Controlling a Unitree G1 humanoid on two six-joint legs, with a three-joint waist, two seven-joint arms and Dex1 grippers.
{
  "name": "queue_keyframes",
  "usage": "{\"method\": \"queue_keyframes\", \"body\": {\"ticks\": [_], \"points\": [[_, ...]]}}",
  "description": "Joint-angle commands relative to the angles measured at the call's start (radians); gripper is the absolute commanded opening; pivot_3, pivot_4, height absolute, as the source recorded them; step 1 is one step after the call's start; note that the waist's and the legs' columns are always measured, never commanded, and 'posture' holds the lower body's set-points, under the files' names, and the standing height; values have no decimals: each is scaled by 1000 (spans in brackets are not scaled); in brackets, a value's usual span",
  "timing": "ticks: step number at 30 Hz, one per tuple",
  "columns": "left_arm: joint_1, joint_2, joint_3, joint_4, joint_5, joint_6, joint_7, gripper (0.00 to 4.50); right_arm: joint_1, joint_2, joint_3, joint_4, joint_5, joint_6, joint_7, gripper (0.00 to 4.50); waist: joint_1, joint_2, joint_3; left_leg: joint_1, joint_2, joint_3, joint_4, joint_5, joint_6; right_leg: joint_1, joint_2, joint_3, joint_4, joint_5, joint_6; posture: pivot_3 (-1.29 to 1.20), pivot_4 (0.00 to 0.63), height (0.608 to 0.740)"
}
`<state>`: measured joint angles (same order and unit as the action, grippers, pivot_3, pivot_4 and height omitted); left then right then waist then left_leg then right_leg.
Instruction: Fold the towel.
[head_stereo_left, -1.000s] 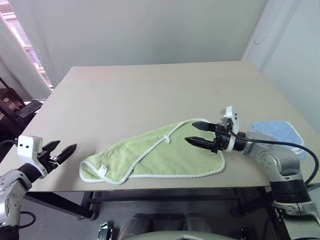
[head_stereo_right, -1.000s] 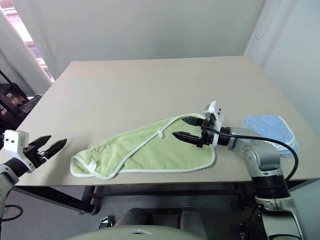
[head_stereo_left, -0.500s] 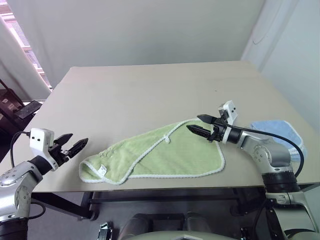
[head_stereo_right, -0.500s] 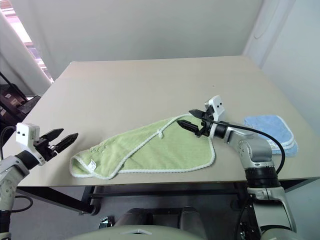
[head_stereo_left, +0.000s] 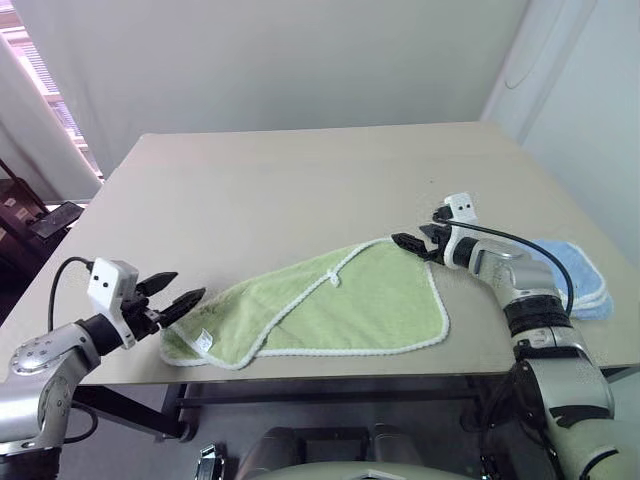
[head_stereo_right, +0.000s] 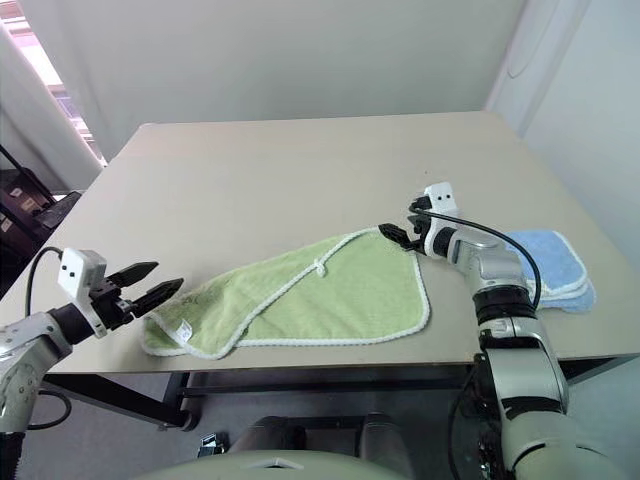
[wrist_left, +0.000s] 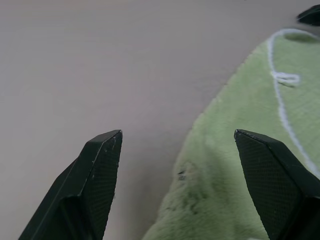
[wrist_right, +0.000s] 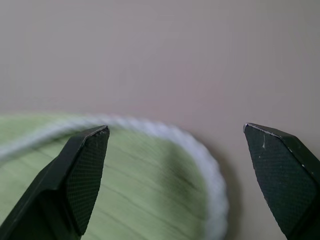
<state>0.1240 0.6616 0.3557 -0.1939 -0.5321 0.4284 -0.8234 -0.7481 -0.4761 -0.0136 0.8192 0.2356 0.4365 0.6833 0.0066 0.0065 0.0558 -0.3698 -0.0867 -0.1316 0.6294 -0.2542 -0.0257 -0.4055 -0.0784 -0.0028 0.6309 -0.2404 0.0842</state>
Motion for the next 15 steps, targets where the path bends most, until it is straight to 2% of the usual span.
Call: {"method": "queue_keyframes", "body": {"ticks": [1, 7, 10, 15], "points": [[2, -18, -21, -48, 8, -13, 20, 3810, -65, 15, 18, 97, -54, -76, 22, 4484, -2, 0, 0, 0, 0, 0, 0, 0, 0, 0, 0, 0, 0, 0, 0, 0, 0, 740], [16, -46, -54, -73, 32, -31, 45, 3810, -111, 13, 30, 213, -123, -151, 36, 4484, -21, 0, 0, 1, 0, 0, 0, 0, 0, 1, 0, 1, 1, 0, 0, 0, 0, 740], [13, -51, -57, -67, 36, -38, 52, 3810, -119, 20, 44, 252, -159, -182, 27, 3896, -21, 0, 0, 2, 0, 0, 0, 0, 0, 2, 0, 1, 1, 0, 0, 0, 0, 740], [10, -48, -63, -79, 24, -36, 39, 3810, -130, 37, 51, 267, -193, -228, 29, 2106, -23, 0, 0, 4, 0, 0, 0, 0, 0, 3, 0, 1, 1, 0, 0, 0, 0, 740]]}}
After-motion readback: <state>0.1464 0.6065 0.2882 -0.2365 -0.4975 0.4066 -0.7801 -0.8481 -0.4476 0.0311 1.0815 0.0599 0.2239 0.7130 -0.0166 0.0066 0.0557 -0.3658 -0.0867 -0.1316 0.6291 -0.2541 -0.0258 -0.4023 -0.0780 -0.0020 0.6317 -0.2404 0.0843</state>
